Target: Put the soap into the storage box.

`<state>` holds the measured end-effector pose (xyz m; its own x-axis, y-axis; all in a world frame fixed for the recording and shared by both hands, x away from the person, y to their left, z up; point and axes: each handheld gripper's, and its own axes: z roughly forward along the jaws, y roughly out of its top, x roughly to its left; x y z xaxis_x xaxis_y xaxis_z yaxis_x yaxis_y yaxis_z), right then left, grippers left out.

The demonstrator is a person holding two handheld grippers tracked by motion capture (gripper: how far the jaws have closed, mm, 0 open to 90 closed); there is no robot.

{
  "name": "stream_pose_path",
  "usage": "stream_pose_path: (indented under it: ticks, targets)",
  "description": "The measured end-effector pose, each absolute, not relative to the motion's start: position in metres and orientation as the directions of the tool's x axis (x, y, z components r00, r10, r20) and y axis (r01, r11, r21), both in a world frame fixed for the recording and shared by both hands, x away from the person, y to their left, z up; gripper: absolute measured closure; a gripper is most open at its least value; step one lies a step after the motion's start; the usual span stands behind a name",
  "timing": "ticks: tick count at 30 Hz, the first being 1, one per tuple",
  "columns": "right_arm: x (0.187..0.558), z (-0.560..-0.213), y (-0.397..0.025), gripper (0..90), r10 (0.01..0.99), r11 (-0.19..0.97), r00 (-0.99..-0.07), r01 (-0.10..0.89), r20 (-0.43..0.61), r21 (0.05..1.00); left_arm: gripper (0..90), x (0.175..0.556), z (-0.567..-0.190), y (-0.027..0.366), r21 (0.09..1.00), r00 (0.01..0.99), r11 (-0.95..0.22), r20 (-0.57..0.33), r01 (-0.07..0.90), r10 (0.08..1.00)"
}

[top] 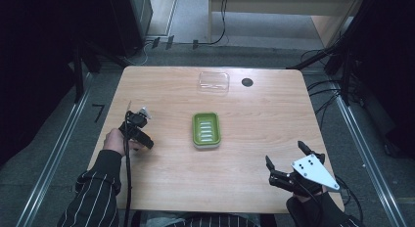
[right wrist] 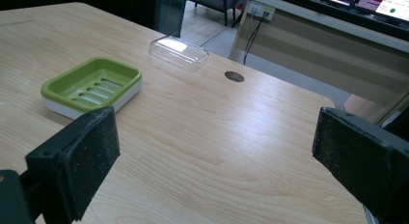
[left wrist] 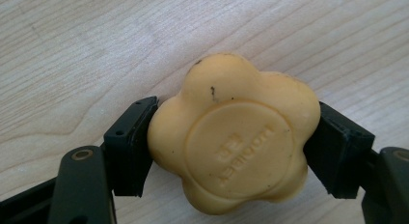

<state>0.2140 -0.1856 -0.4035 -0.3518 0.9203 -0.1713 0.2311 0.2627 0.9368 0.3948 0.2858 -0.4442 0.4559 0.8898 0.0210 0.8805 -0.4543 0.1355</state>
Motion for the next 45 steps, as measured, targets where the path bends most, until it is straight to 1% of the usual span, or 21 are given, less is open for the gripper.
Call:
stream_pose_path:
  ticks: [5, 22, 45]
  targets:
    - [0.214, -0.403, -0.186, 3.2, 0.922, 0.26, -0.349, 0.232, -0.169, 0.937, 27.3, 0.393, -0.439, 0.283, 0.148, 0.47, -0.467, 0.02, 0.872, 0.883]
    - [0.211, -0.404, -0.189, 3.2, 0.925, 0.258, -0.34, 0.234, -0.17, 0.937, 27.5, 0.392, -0.432, 0.262, 0.127, 0.537, -0.534, 0.019, 0.836, 0.844]
    - [0.19, -0.405, -0.209, 3.2, 0.954, 0.228, -0.252, 0.265, -0.161, 0.937, 27.5, 0.409, -0.427, 0.216, 0.119, 0.643, -0.64, 0.013, 0.759, 0.766]
